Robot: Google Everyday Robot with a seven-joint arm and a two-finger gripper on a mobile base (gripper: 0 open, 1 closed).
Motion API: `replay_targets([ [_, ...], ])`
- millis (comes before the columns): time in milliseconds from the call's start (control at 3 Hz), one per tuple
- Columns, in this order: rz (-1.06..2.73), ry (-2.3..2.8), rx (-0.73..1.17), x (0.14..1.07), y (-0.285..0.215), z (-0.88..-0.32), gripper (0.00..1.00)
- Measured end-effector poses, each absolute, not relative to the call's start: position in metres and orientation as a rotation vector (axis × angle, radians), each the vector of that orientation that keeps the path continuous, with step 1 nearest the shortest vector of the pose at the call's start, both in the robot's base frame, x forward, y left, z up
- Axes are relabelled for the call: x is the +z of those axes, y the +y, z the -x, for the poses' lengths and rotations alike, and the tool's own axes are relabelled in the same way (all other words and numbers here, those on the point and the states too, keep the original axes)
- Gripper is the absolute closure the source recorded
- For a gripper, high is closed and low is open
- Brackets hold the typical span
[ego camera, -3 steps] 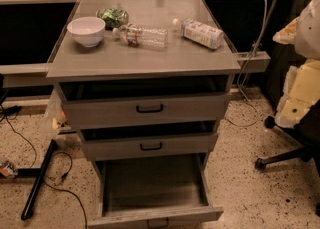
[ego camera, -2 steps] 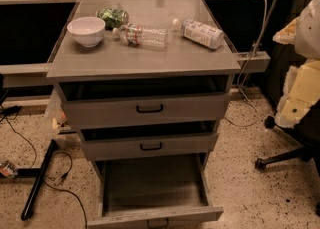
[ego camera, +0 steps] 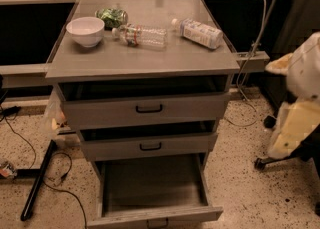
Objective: Close bottom drawer
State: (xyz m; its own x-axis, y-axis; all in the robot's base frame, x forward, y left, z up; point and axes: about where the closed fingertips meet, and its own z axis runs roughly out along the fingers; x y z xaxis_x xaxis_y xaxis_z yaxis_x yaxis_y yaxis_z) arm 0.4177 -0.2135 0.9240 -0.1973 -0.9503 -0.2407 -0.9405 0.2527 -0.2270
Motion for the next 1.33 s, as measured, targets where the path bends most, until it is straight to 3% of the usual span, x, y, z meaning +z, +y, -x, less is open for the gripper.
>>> replay_targets([
  [1000, 1.744, 1.932, 0.318, 0.778, -0.176, -0.401, 0.66],
  [1333, 1.744, 1.935, 0.324, 0.776, -0.176, -0.400, 0.89],
])
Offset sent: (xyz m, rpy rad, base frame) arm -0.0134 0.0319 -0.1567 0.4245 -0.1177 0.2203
